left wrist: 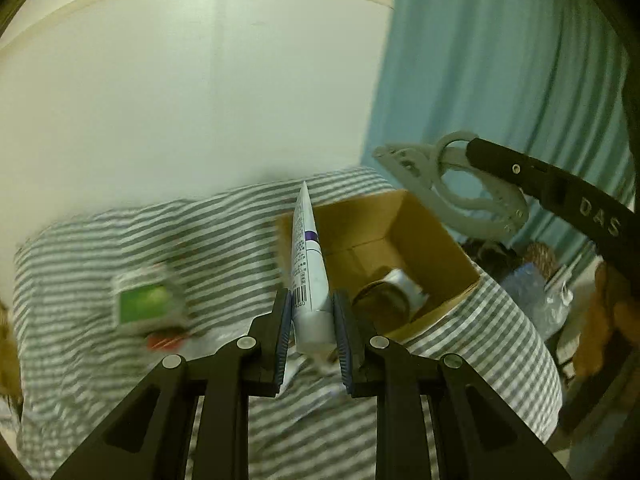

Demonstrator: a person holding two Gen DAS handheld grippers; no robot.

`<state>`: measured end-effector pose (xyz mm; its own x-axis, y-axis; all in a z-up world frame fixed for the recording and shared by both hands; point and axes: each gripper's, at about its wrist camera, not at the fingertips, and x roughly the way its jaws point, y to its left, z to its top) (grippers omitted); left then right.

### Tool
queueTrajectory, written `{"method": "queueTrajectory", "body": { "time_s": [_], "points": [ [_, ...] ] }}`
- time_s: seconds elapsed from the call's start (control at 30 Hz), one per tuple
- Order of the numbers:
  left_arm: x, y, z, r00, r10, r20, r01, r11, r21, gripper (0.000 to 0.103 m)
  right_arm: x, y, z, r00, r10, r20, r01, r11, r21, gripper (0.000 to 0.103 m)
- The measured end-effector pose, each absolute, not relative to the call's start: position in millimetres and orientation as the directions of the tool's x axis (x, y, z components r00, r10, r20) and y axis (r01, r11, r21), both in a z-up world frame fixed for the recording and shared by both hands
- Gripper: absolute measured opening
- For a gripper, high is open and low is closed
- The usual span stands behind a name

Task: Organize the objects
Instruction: 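Carry the clip and toothpaste into the cardboard box and release both, then reach the right tool to the white bear figure and grasp it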

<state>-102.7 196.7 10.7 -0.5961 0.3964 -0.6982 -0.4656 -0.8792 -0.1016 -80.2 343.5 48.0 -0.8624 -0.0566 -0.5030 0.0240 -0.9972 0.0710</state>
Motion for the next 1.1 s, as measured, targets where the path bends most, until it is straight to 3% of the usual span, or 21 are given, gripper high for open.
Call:
{"method": "queueTrajectory", "body": {
  "time_s": [0.2,0.47,0.5,0.53,0.57,0.6,0.63,0.7,0.87,1.03,1.1],
  "points": [
    [-135.0,262.0,-27.5,-0.532,0.390,-0.752,-0.516,-0.853,-0.078,0.021,-101.1,382.6,6.4,-0.842,-0.041,-0.537,-0.035,-0.991,0.129,0.009],
    [-168.2,284.2,-74.2,-0.477,0.333,-0.813,-0.524,-0.851,-0.041,0.021,-138.2,416.6,-66.7,-0.793,-0.039,-0.608,-0.125,-0.966,0.225,0.011],
    [-169.7,285.8,-76.6,-0.474,0.320,-0.820,-0.521,-0.853,-0.031,0.022,-139.9,422.3,-70.7,-0.798,-0.056,-0.600,-0.137,-0.953,0.272,0.014],
    [-168.8,286.3,-78.8,-0.476,0.308,-0.824,-0.521,-0.853,-0.018,0.023,-140.6,423.4,-71.7,-0.804,-0.073,-0.590,-0.135,-0.944,0.300,0.028],
    [-168.9,286.5,-79.0,-0.479,0.309,-0.822,-0.523,-0.852,-0.015,0.024,-140.9,421.7,-71.4,-0.811,-0.086,-0.579,-0.124,-0.941,0.314,0.051],
    [-168.9,286.5,-77.4,-0.482,0.310,-0.819,-0.523,-0.852,-0.015,0.028,-138.3,420.1,-68.2,-0.820,-0.082,-0.566,-0.118,-0.944,0.308,0.060],
    [-169.6,283.3,-73.7,-0.487,0.302,-0.819,-0.516,-0.857,-0.009,0.043,-135.7,418.1,-63.7,-0.829,-0.069,-0.555,-0.121,-0.947,0.298,0.065],
    [-166.9,278.7,-66.5,-0.514,0.277,-0.812,-0.492,-0.870,0.015,0.065,-131.9,416.5,-55.5,-0.836,-0.068,-0.545,-0.115,-0.948,0.295,0.065],
    [-146.1,249.0,-35.5,-0.581,0.241,-0.777,-0.439,-0.897,0.050,0.071,-112.1,400.3,-37.2,-0.839,-0.051,-0.542,-0.110,-0.959,0.261,0.069],
    [-107.4,202.4,2.2,-0.688,0.194,-0.699,-0.383,-0.916,0.122,0.093,-77.2,372.8,-8.9,-0.842,-0.055,-0.537,-0.072,-0.974,0.213,0.072],
    [-94.9,175.9,14.9,-0.718,0.177,-0.673,-0.352,-0.927,0.132,0.096,-63.4,360.5,3.8,-0.846,-0.060,-0.529,-0.049,-0.981,0.189,0.073]
  ]
}}
